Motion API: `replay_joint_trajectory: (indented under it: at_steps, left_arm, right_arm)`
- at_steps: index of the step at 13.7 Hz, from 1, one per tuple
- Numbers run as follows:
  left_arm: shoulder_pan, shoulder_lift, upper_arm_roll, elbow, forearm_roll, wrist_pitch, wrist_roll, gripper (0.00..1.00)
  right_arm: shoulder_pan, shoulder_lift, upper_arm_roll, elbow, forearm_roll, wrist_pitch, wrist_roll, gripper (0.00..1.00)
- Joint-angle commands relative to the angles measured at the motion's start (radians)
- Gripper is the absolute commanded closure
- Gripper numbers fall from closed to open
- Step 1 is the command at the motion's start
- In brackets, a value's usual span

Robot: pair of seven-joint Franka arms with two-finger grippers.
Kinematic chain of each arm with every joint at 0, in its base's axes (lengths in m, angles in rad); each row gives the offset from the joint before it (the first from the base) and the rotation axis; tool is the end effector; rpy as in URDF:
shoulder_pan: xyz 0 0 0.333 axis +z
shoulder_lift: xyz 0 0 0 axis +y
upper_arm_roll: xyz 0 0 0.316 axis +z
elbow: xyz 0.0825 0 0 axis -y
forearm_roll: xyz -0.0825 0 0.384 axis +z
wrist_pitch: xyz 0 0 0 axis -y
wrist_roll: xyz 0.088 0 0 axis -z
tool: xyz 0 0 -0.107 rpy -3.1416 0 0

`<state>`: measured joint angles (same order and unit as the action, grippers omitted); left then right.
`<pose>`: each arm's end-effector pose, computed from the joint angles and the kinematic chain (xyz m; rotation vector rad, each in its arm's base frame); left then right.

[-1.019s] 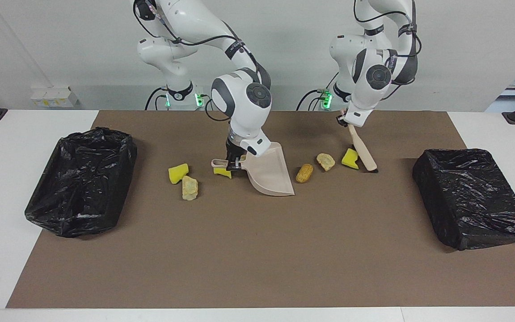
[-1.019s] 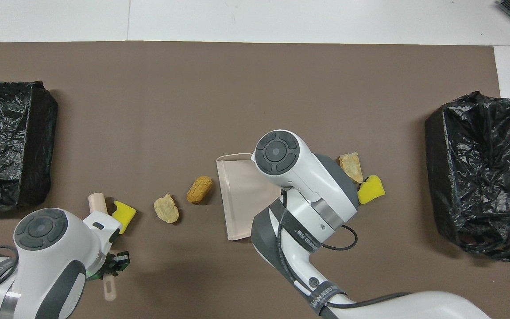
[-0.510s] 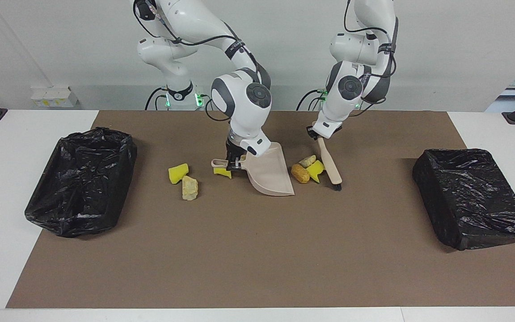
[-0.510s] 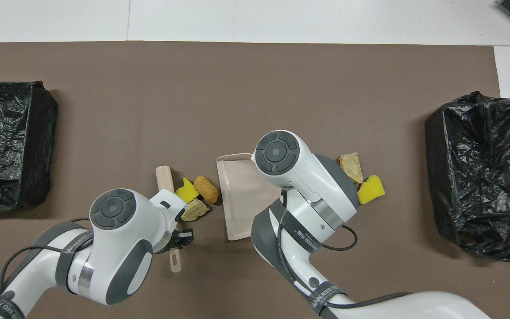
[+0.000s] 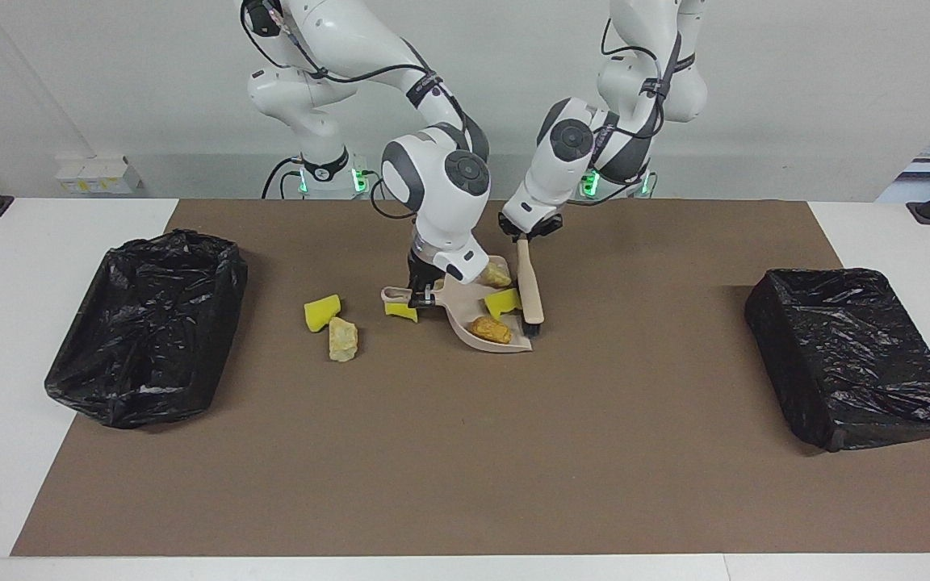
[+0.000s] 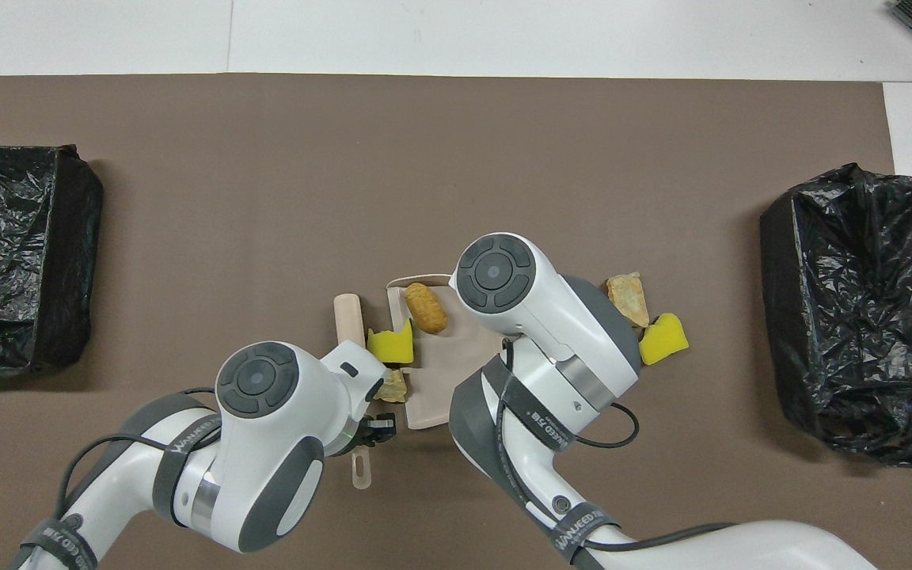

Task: Sweep and dump trash in bin
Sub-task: 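Push the sponge and bread into the dustpan with the left gripper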

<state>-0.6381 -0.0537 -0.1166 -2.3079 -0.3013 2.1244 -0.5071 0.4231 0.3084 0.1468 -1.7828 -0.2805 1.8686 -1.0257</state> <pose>0.3478 -0.3454 0.3583 3.0000 -0.1067 -0.3696 0.5299 0.3075 0.3694 1.9460 2.2282 -0.3853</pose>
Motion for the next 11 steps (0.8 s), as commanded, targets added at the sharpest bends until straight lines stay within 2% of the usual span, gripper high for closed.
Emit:
replay_joint_trajectory:
  at_steps: [1,3,6,9,11]
  left_arm:
    - [-0.075,0.028,0.017,0.08,-0.013,-0.02,-0.002,1.0]
    - [-0.071,0.025,0.017,0.113,-0.012,-0.064,-0.017,1.0]
    - [-0.026,-0.034,0.029,0.127,0.002,-0.167,-0.021,1.0]
    - [0.027,-0.083,0.026,0.119,0.039,-0.286,-0.059,1.0]
    - [0.026,-0.13,0.023,0.076,0.062,-0.327,-0.07,1.0]
  right_arm:
    - [-0.012,-0.028,0.007,-0.043,-0.009,0.004,0.007,1.0]
    - [-0.012,-0.028,0.007,-0.041,-0.009,0.003,0.009,1.0]
    - [-0.017,-0.028,0.007,-0.04,-0.009,0.003,-0.002,1.0]
    - [-0.02,-0.028,0.007,-0.04,-0.009,0.007,-0.005,1.0]
    - [-0.032,-0.031,0.007,-0.035,-0.005,0.004,-0.005,1.0]
